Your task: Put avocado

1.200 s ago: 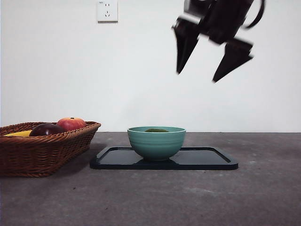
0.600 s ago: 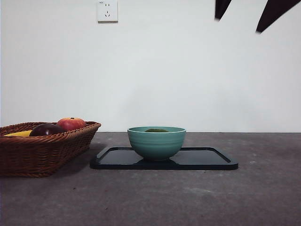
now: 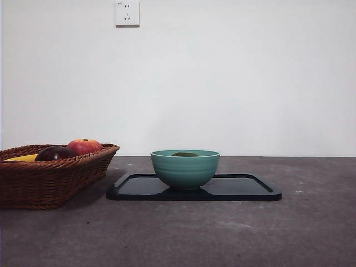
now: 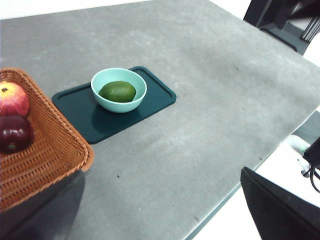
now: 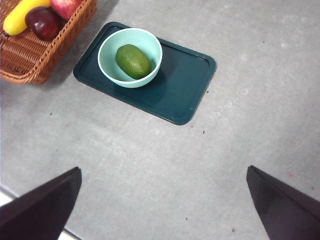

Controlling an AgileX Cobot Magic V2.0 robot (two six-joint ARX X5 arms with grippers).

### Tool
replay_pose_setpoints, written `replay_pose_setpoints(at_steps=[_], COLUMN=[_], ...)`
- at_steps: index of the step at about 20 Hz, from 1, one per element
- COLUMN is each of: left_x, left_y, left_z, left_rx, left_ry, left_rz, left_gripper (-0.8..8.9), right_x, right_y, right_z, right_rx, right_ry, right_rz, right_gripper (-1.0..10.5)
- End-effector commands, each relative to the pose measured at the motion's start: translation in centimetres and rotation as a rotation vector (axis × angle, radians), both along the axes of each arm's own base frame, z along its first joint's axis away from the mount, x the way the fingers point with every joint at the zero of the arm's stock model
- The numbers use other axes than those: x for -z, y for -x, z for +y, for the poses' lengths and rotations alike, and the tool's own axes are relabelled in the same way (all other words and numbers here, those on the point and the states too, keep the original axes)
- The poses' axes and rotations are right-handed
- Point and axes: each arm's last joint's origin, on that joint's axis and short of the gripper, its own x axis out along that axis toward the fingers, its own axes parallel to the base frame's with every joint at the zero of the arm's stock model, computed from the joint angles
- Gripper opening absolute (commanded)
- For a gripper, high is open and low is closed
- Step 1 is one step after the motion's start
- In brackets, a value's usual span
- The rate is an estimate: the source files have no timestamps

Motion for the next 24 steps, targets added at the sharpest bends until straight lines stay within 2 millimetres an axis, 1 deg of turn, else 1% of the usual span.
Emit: replay_pose_setpoints(at_steps=[1, 3, 6, 9, 14, 15, 16, 17, 18, 24], left_x=[-0.4, -0.4, -0.6, -0.7, -0.7, -0.7, -0.6, -0.6, -0.6, -0.6], left_y=[0.0, 0.0, -0.1, -0.1, -0.1, -0.1, -0.1, -0.1, -0.1, -0.1], left_z=[-0.1, -0.1, -0.1, -0.1, -0.1, -0.1, -0.1, -0.1, -0.1, -0.1], left_rx=[0.012, 0.014, 0.017, 0.016, 0.013, 0.013, 0.017, 0.020, 0.013, 0.010], left_ry=[0.022, 0.022, 0.033, 0.039, 0.042, 0.041, 0.034, 0.026, 0.023, 0.024], left_rz=[-0.021, -0.025, -0.044, -0.043, -0.038, -0.038, -0.045, -0.049, -0.052, -0.051], left_gripper=[4.97, 4.97, 4.97, 4.97, 4.97, 4.65, 2.74, 0.56, 0.32, 0.28], right_x=[1.4, 3.0, 4.9, 5.1, 5.1, 5.1, 5.1, 5.1, 5.1, 5.1], right_y=[1.6, 3.0, 4.6, 5.3, 5.3, 5.3, 5.3, 5.3, 5.3, 5.3], right_z=[-0.5, -1.1, -1.9, -2.2, -2.2, -2.2, -2.2, -2.2, -2.2, -2.2], right_rx=[-0.003, 0.007, 0.023, 0.022, 0.021, 0.022, 0.023, 0.024, 0.023, 0.024], right_ry=[-0.089, -0.164, -0.195, -0.206, -0.206, -0.205, -0.206, -0.207, -0.207, -0.207], right_rz=[-0.047, -0.079, -0.082, -0.102, -0.101, -0.100, -0.100, -0.099, -0.100, -0.100], right_gripper=[6.1, 6.1, 6.1, 6.1, 6.1, 5.3, 2.6, -0.2, 0.3, 0.3])
